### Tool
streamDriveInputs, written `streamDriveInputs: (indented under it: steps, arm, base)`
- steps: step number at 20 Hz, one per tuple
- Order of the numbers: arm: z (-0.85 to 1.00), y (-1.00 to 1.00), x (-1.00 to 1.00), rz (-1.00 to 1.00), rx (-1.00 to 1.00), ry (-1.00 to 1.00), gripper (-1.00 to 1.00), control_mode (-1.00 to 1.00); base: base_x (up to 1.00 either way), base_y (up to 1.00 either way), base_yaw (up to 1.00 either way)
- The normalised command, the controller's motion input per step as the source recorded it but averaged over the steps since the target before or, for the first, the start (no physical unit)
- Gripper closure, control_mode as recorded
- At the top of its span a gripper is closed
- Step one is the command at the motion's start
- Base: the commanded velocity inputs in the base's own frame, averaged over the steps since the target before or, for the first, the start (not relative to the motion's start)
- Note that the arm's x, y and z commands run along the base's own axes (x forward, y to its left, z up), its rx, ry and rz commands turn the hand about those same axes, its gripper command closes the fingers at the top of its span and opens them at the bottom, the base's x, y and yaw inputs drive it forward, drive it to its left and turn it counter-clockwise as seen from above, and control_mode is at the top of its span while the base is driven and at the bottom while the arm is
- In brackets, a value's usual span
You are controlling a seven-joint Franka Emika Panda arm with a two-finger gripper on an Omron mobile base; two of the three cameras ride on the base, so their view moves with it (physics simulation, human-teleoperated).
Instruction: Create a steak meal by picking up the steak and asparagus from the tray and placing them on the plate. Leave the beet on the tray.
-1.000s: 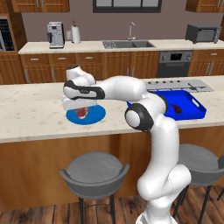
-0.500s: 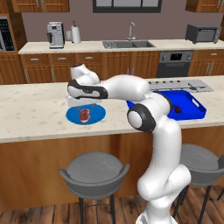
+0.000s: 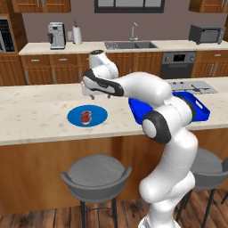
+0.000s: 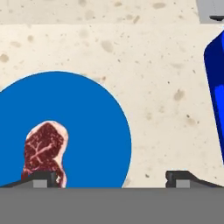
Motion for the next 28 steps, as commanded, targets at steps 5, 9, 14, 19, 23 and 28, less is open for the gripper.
streamDriveInputs:
  steps: [5,9,14,19,23,28]
  arm:
    - [0.44,-1.0,0.0,-0.08,0.11,0.0,-1.0,-1.0]
    - [0.19,-1.0,0.0,-0.09,0.09,0.0,-1.0,-1.0]
    - [0.0,-1.0,0.0,-0.1,0.02,0.03,-1.0,-1.0]
    - [-0.14,-1.0,-0.05,-0.03,0.0,0.02,-1.0,-1.0]
    - [-0.21,-0.99,-0.29,0.0,-0.03,0.0,-1.0,-1.0]
    - [-0.3,-0.87,-0.32,0.0,-0.05,0.02,-1.0,-1.0]
  base:
    - [0.0,0.0,0.0]
    - [0.0,0.0,0.0]
    - [0.0,0.0,0.0]
    - [0.0,0.0,0.0]
    - [0.0,0.0,0.0]
    - [0.0,0.0,0.0]
